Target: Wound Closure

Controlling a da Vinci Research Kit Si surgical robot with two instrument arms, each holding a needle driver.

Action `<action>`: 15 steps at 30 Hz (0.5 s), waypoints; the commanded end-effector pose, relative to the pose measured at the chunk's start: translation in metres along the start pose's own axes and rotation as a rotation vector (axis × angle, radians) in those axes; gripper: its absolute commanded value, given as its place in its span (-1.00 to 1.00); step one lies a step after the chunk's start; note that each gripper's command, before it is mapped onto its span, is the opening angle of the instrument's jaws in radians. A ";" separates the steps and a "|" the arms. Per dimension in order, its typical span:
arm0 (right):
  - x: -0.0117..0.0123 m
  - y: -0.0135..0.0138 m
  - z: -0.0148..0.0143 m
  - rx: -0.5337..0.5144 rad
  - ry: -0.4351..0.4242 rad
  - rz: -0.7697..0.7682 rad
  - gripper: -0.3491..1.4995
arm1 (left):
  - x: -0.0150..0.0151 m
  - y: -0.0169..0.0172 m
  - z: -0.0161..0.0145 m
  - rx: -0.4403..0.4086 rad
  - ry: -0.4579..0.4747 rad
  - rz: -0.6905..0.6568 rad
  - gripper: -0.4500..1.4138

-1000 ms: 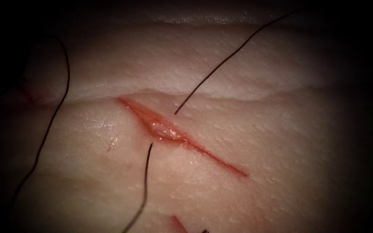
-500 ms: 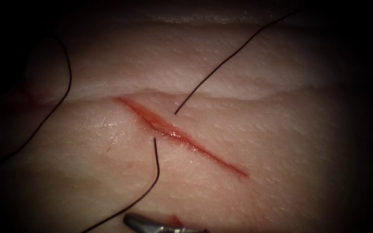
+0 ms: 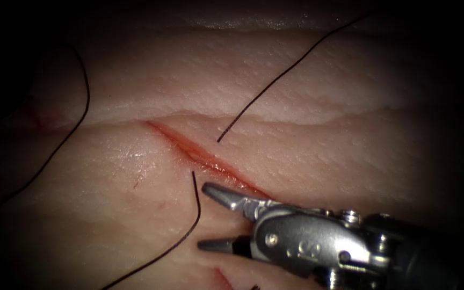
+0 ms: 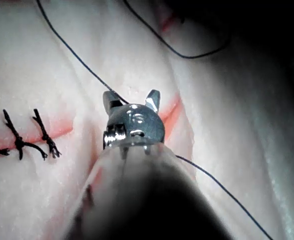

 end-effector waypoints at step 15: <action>-0.0035 0.0005 0.0065 0.011 0.024 -0.031 0.42 | -0.0007 0.0002 0.0006 -0.003 0.003 0.001 -1.00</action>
